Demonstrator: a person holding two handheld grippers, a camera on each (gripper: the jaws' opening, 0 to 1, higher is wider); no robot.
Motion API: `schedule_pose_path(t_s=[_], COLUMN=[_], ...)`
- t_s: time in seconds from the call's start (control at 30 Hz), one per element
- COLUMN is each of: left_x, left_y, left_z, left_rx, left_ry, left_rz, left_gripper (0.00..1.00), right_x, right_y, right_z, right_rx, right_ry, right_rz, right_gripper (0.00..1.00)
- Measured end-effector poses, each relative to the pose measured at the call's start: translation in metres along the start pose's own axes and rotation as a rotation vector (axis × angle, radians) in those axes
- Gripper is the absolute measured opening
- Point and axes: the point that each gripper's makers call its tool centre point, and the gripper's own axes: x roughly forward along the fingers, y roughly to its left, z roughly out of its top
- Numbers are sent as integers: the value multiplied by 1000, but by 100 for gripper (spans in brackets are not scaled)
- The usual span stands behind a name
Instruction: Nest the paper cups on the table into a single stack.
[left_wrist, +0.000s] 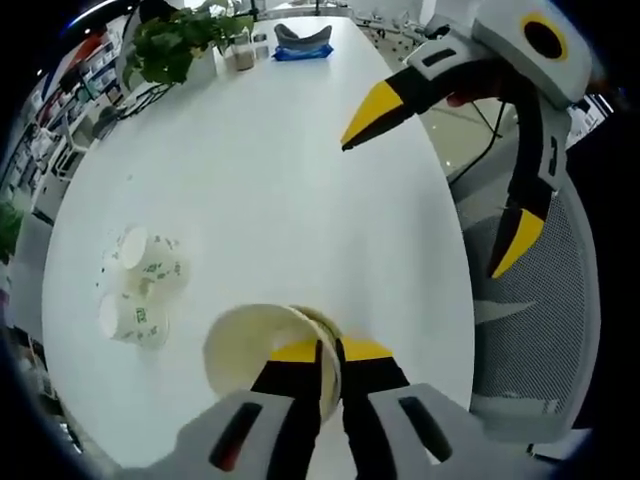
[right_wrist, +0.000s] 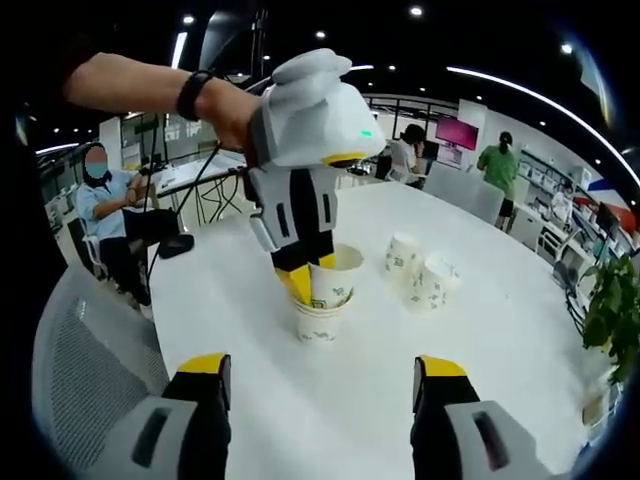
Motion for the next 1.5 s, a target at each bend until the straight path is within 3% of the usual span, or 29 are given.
schedule_pose_path(t_s=[1.1, 1.5], left_x=[-17, -30], left_y=[5, 7], left_z=[-1, 1], left_rx=[14, -20], left_ry=[-19, -91], left_rz=[28, 58], left_gripper=[15, 24], right_x=[2, 6], right_y=[0, 4], right_z=[6, 9], right_rx=[-21, -29], right_ry=[0, 4], right_rz=[7, 18], right_gripper=[74, 74])
